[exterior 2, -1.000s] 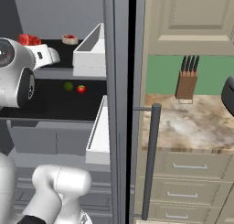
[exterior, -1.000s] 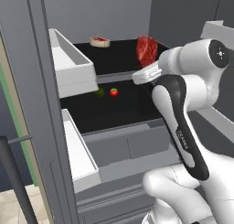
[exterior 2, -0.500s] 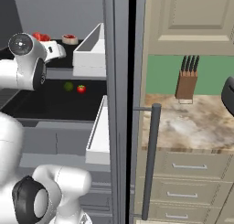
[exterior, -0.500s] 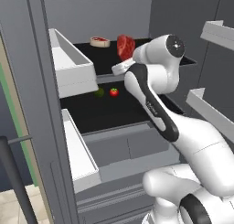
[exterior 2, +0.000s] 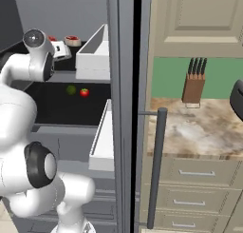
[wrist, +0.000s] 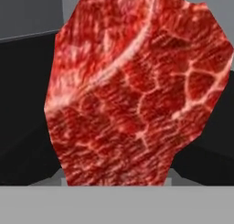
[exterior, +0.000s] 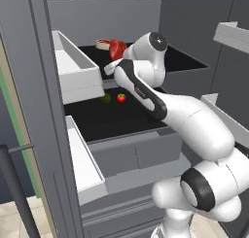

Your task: Transport the steak and tomato to the fridge. Place the steak on the rack containing meat and place the tomato on the rack containing the vegetable, ensuring meats and vegetables are on different racks.

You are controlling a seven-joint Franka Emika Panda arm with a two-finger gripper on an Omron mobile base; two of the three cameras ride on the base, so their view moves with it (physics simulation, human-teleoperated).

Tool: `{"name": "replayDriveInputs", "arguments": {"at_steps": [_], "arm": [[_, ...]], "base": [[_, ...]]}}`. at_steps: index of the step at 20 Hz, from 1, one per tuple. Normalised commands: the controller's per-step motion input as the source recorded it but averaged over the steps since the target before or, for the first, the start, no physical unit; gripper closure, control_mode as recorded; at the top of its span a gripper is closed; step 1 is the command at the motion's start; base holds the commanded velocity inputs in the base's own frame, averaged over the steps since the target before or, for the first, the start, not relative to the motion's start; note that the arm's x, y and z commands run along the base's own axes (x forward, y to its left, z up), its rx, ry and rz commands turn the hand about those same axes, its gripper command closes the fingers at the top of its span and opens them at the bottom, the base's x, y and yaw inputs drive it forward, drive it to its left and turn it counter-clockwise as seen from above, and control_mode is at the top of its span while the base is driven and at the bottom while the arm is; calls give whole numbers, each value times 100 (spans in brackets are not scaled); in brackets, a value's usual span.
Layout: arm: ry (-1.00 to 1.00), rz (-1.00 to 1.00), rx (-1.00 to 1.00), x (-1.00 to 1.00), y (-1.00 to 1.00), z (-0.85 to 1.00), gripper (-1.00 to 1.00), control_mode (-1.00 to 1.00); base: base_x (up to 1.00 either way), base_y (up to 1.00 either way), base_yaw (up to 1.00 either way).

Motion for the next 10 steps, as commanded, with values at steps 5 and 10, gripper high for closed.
{"name": "replayDriveInputs", "arguments": {"at_steps": [5, 10], "arm": [[1, 0, 0, 69, 38, -46, 100, -100], [5, 0, 0, 84, 55, -72, -100, -100]], "base": [[0, 0, 0], [0, 0, 0]]}}
